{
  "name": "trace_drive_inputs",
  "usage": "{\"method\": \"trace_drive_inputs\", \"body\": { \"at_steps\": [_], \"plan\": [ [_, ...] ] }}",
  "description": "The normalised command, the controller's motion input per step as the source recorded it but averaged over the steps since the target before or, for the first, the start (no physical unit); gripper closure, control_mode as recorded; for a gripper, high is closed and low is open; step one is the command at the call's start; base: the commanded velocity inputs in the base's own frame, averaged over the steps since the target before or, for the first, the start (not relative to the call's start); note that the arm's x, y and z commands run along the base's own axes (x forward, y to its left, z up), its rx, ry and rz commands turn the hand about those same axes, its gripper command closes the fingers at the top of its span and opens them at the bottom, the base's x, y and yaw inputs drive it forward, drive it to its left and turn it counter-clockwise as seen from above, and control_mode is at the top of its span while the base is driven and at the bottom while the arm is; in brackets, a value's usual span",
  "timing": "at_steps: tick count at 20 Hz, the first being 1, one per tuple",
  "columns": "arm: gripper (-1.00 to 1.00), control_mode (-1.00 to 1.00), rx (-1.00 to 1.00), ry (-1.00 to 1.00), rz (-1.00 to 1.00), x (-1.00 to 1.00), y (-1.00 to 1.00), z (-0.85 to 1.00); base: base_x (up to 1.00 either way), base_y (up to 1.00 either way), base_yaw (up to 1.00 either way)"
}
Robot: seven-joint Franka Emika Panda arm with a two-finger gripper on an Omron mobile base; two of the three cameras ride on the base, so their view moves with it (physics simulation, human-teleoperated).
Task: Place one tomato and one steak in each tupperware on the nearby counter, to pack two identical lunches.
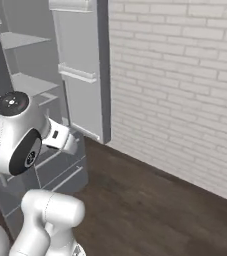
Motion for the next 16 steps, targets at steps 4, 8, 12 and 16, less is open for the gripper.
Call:
{"method": "trace_drive_inputs", "body": {
  "at_steps": [4,8,12,16],
  "plan": [
    [-1.0,1.0,0.0,0.0,0.0,0.0,0.0,0.0,1.0,-0.24,0.56],
    [-1.0,1.0,0.0,0.0,0.0,0.0,0.0,0.0,1.0,-0.17,0.66],
    [-1.0,1.0,0.0,0.0,0.0,0.0,0.0,0.0,0.82,-0.01,0.72],
    [-1.0,1.0,0.0,0.0,0.0,0.0,0.0,0.0,0.79,-0.09,0.71]
  ]
}}
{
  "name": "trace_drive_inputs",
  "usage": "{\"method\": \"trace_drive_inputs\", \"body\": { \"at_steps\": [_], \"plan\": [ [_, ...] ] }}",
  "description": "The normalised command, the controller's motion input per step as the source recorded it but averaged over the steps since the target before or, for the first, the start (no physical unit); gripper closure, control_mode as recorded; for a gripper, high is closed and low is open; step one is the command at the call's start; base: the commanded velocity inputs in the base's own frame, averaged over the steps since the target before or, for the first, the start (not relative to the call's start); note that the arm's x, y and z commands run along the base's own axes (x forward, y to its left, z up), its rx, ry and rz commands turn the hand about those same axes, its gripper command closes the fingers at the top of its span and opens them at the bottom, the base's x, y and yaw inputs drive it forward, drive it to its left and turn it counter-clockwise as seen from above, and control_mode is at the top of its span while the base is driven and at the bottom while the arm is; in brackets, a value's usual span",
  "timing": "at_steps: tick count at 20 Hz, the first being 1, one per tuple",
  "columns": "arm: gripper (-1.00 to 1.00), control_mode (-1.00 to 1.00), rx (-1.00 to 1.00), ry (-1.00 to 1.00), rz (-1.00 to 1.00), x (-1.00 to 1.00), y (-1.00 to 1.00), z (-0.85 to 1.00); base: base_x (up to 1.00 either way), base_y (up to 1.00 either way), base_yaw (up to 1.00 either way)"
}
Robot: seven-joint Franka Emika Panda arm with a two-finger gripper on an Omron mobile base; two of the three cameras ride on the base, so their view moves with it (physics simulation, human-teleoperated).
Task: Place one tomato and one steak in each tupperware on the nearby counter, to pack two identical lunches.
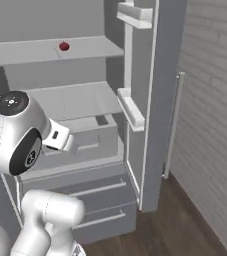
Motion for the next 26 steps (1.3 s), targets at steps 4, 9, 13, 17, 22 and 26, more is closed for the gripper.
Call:
{"method": "trace_drive_inputs", "body": {
  "at_steps": [4,9,13,17,22,26],
  "plan": [
    [-1.0,1.0,0.0,0.0,0.0,0.0,0.0,0.0,0.57,-0.28,0.66],
    [-1.0,1.0,0.0,0.0,0.0,0.0,0.0,0.0,0.24,-0.53,0.51],
    [-1.0,1.0,0.0,0.0,0.0,0.0,0.0,0.0,0.21,-0.4,0.48],
    [-1.0,1.0,0.0,0.0,0.0,0.0,0.0,0.0,0.81,-0.16,0.33],
    [-1.0,1.0,0.0,0.0,0.0,0.0,0.0,0.0,0.84,-0.36,0.1],
    [-1.0,1.0,0.0,0.0,0.0,0.0,0.0,0.0,0.33,-0.59,0.01]
  ]
}}
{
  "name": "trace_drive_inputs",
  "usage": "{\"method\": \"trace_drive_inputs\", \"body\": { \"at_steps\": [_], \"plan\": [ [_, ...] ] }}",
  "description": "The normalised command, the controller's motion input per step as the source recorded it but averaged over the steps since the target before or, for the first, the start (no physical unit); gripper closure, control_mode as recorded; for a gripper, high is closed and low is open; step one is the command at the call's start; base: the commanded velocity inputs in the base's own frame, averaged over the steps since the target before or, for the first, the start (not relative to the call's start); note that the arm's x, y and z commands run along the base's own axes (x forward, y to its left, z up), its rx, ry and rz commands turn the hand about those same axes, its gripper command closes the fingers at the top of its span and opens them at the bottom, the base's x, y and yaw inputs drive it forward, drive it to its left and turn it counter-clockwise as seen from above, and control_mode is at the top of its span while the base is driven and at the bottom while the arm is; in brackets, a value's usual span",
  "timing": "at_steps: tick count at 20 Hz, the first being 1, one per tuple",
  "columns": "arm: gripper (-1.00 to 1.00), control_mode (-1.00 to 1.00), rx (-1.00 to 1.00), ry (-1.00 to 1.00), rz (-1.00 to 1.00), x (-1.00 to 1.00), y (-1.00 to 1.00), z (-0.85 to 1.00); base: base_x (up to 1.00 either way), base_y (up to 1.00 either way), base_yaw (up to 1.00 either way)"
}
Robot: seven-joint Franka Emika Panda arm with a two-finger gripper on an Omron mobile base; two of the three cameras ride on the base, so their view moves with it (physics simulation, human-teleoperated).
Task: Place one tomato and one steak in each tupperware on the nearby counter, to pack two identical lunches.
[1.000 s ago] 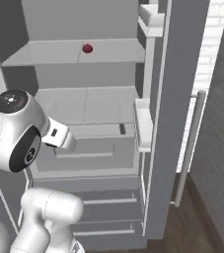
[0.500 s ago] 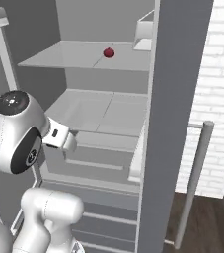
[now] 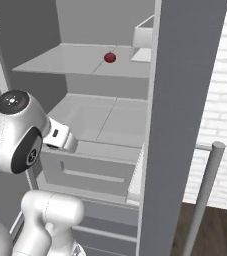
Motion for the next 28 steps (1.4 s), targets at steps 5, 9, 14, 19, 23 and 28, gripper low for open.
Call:
{"method": "trace_drive_inputs", "body": {
  "at_steps": [5,9,14,19,23,28],
  "plan": [
    [-1.0,1.0,0.0,0.0,0.0,0.0,0.0,0.0,0.1,-0.54,0.38],
    [-1.0,1.0,0.0,0.0,0.0,0.0,0.0,0.0,0.23,-0.38,0.44],
    [-1.0,-1.0,-0.04,0.08,0.0,0.4,0.02,0.46,0.0,0.0,0.0],
    [-1.0,-1.0,-0.25,0.02,-0.19,0.33,0.0,0.76,0.0,0.0,0.0],
    [-1.0,-1.0,-0.03,-0.12,-0.12,0.54,-0.19,0.87,0.0,0.0,0.0],
    [-1.0,-1.0,0.0,-0.16,-0.01,0.38,-0.44,0.51,0.0,0.0,0.0]
  ]
}}
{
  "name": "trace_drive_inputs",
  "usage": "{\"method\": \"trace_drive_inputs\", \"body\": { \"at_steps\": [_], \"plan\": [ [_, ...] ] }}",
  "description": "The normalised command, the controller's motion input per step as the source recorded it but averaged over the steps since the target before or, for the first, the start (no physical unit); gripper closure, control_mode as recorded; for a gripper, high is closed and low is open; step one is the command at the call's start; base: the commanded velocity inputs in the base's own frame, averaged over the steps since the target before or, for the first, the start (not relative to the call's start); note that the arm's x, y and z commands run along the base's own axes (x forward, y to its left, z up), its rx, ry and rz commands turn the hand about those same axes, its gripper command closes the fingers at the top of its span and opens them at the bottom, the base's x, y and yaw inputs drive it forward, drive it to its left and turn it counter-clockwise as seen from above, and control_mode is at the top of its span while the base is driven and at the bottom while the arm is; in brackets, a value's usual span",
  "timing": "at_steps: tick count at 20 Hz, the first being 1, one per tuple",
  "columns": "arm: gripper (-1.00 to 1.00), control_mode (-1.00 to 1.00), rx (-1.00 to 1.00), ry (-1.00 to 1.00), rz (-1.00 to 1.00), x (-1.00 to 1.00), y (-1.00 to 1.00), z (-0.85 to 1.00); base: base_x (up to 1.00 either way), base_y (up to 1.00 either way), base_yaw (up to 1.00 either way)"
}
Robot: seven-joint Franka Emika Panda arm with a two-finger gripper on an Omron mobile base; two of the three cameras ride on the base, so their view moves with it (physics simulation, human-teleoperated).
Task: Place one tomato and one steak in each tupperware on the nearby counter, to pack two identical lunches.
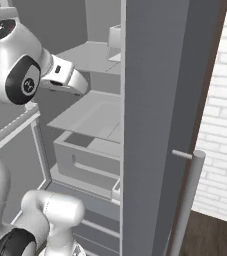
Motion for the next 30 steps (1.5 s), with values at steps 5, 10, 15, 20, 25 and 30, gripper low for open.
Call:
{"method": "trace_drive_inputs", "body": {
  "at_steps": [5,10,15,20,25,30],
  "plan": [
    [-1.0,-1.0,-0.03,-0.38,0.0,0.33,-0.31,0.2,0.0,0.0,0.0],
    [-1.0,-1.0,-0.1,-0.42,0.01,0.19,-0.01,0.0,0.0,0.0,0.0],
    [-1.0,-1.0,0.0,0.01,0.0,0.68,-0.01,0.44,0.0,0.0,0.0],
    [-1.0,-1.0,0.0,0.08,0.0,0.67,-0.14,0.41,0.0,0.0,0.0],
    [-1.0,-1.0,0.02,0.18,0.0,0.52,-0.24,0.07,0.0,0.0,0.0],
    [-1.0,-1.0,0.0,0.1,0.02,0.51,-0.32,-0.03,0.0,0.0,0.0]
  ]
}}
